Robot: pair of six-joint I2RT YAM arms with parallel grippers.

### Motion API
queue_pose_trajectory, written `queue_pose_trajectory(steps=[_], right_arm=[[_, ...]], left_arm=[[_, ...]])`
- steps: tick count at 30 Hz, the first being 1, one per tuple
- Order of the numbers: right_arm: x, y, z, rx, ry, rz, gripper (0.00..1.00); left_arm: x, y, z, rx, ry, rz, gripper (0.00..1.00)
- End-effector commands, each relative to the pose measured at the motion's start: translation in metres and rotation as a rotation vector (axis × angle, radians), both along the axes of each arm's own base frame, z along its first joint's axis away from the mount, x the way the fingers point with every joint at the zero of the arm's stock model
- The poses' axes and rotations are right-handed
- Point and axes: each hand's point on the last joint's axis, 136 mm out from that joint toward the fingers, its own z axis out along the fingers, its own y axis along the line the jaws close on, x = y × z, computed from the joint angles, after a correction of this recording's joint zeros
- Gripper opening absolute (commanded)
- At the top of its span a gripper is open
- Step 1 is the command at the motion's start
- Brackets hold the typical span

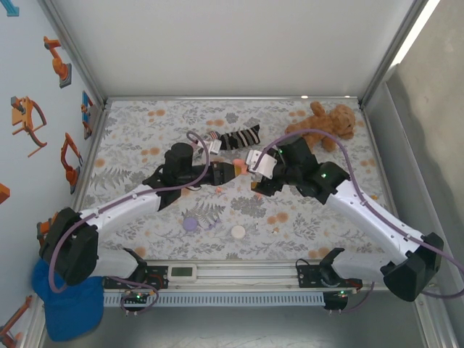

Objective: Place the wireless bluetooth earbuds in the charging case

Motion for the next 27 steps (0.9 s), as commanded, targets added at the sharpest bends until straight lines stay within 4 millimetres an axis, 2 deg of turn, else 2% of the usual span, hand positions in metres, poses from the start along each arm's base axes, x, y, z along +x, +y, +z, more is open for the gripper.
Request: queue_pose_trajectory(steps=[1, 4, 6, 10, 14, 18, 27], right_arm=[[-0.003, 0.0, 0.013, 0.149, 0.035, -0.01, 0.82], [0.004, -0.01, 0.019, 0.278, 0.079, -0.051, 0.84], [0.009, -0.017, 0.02, 0.351, 0.11, -0.088, 0.99], [0.015, -0.023, 0.019, 0.499, 0.201, -0.128, 0.99], [0.015, -0.016, 0.018, 0.613, 0.278, -0.122, 0.99], [0.022, -0.006, 0.025, 0.758, 0.319, -0.104, 0.99], [0.018, 0.013, 0.043, 0.878, 0.4, 0.018, 0.99]], left_arm=[[0.008, 0.015, 0.014, -0.089, -0.072, 0.032, 0.13], [0.017, 0.031, 0.01, -0.11, -0.101, 0.073, 0.12], [0.02, 0.039, 0.008, -0.116, -0.124, 0.092, 0.1], [0.024, 0.052, 0.011, -0.147, -0.201, 0.125, 0.06], [0.021, 0.058, 0.019, -0.178, -0.307, 0.134, 0.05], [0.015, 0.062, 0.027, -0.205, -0.435, 0.129, 0.03], [-0.003, 0.059, 0.045, -0.241, -0.638, 0.053, 0.0]])
